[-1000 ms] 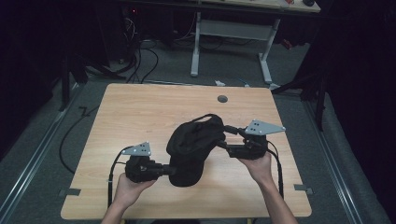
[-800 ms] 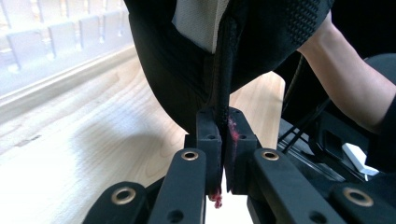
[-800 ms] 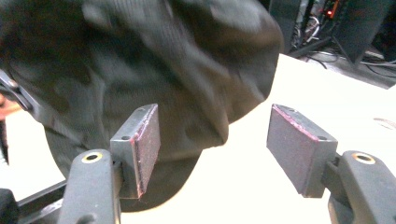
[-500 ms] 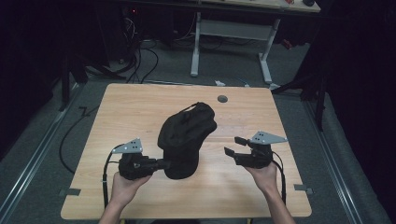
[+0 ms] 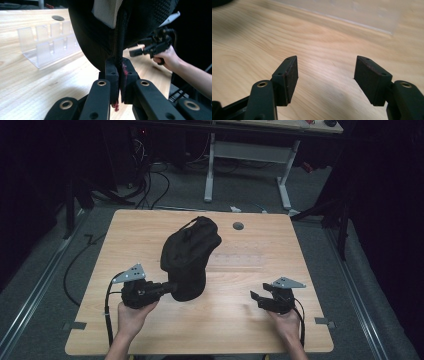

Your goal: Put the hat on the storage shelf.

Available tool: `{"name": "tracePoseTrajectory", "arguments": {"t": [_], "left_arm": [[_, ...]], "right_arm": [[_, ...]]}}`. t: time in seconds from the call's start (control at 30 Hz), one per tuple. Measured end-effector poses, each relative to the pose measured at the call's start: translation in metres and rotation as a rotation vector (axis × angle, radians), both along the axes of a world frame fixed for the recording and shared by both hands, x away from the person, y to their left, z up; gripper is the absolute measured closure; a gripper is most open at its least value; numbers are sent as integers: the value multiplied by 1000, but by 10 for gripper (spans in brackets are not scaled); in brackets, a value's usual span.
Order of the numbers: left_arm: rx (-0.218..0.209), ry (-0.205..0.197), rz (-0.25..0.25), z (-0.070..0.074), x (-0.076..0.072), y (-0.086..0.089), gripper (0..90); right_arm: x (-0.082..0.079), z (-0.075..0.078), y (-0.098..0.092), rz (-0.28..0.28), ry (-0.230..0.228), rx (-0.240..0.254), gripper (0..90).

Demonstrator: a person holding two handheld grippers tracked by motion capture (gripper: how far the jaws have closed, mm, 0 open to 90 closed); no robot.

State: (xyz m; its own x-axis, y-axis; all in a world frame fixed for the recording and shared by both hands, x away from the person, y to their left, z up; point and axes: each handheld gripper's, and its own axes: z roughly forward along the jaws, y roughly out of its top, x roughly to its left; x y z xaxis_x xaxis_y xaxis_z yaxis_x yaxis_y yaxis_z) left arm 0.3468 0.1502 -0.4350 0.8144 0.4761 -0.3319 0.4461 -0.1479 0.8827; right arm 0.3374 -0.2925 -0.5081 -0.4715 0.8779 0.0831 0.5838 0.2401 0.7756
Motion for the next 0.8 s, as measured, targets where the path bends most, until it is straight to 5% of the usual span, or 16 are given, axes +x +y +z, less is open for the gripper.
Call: {"name": "tracePoseTrajectory", "arguments": {"t": [0.27,0.8], "left_arm": [[6,-22,58,2,7,0,866],[25,-83,122,19,30,-9,866]], "right_arm": [[1,-21,-4,-132,34,-123,351],[2,-23,-5,-153,36,-124,333]]}}
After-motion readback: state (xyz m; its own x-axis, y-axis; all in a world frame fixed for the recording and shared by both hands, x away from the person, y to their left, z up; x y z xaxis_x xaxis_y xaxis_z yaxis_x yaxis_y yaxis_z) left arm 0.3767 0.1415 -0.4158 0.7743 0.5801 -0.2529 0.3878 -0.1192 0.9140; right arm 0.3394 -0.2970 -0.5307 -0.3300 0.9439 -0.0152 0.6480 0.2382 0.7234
